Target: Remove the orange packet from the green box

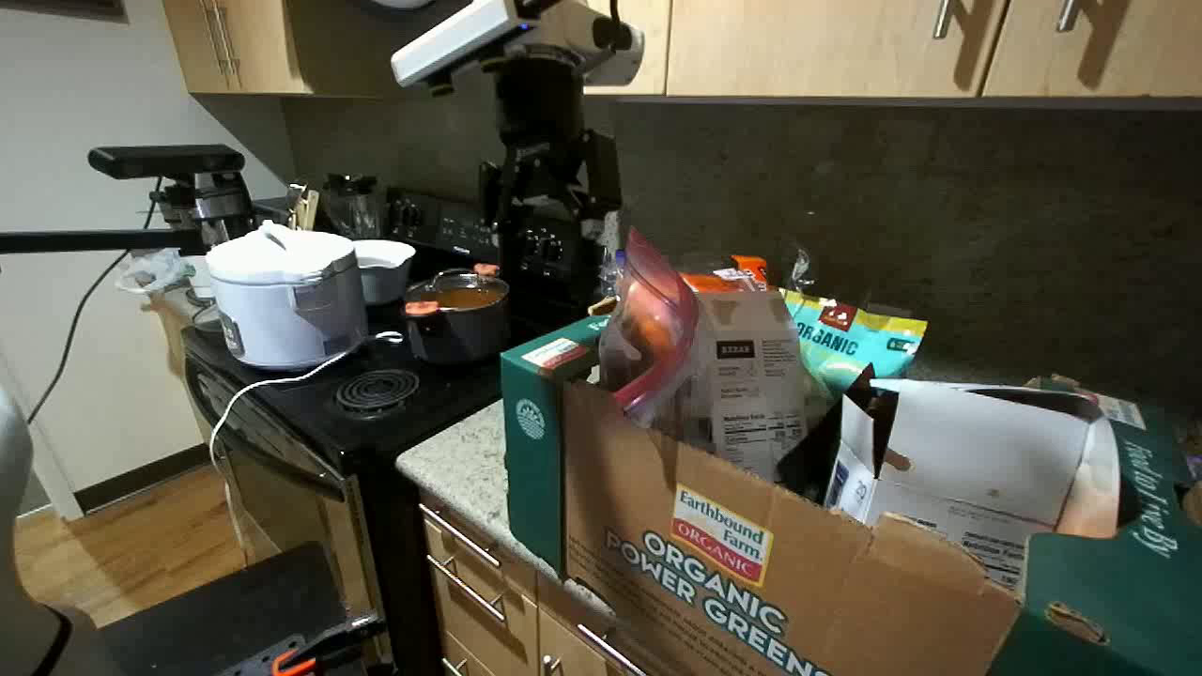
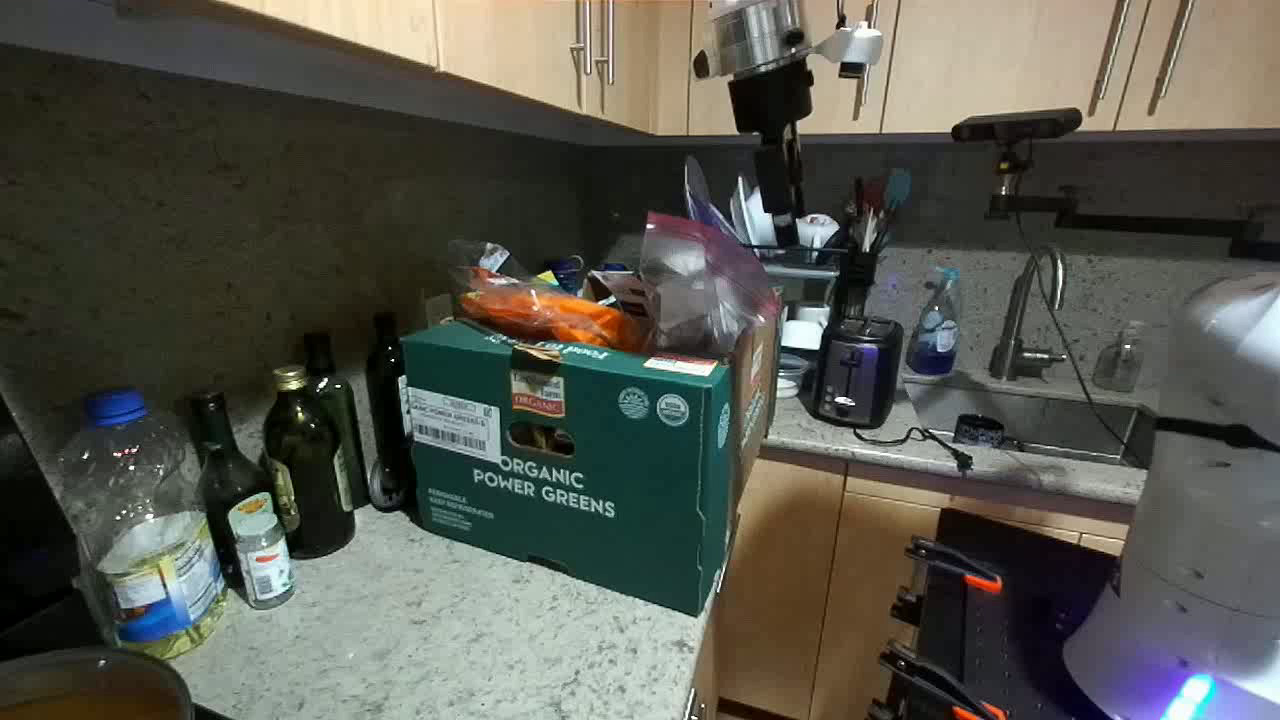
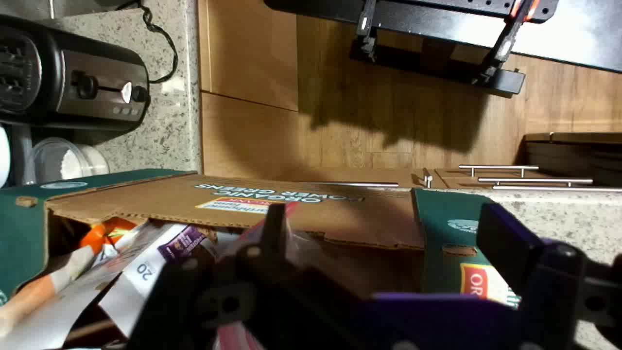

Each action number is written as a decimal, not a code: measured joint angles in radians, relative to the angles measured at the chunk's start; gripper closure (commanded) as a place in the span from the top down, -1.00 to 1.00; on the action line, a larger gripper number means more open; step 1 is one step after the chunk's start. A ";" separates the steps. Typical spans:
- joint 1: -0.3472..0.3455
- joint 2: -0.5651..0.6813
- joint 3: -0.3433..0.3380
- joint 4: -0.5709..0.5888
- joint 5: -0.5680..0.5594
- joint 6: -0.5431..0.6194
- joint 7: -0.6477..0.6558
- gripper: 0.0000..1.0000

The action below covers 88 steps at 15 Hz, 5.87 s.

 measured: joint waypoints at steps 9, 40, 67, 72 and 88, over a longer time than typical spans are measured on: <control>0.025 0.073 -0.006 0.053 0.026 -0.013 0.025 1.00; 0.164 0.543 0.023 0.551 0.135 0.006 0.168 1.00; 0.179 0.439 0.056 0.103 -0.410 0.686 0.876 1.00; 0.178 0.465 0.036 0.125 -0.480 0.682 0.991 1.00; 0.178 0.594 -0.028 0.308 -0.500 0.534 1.043 -0.96</control>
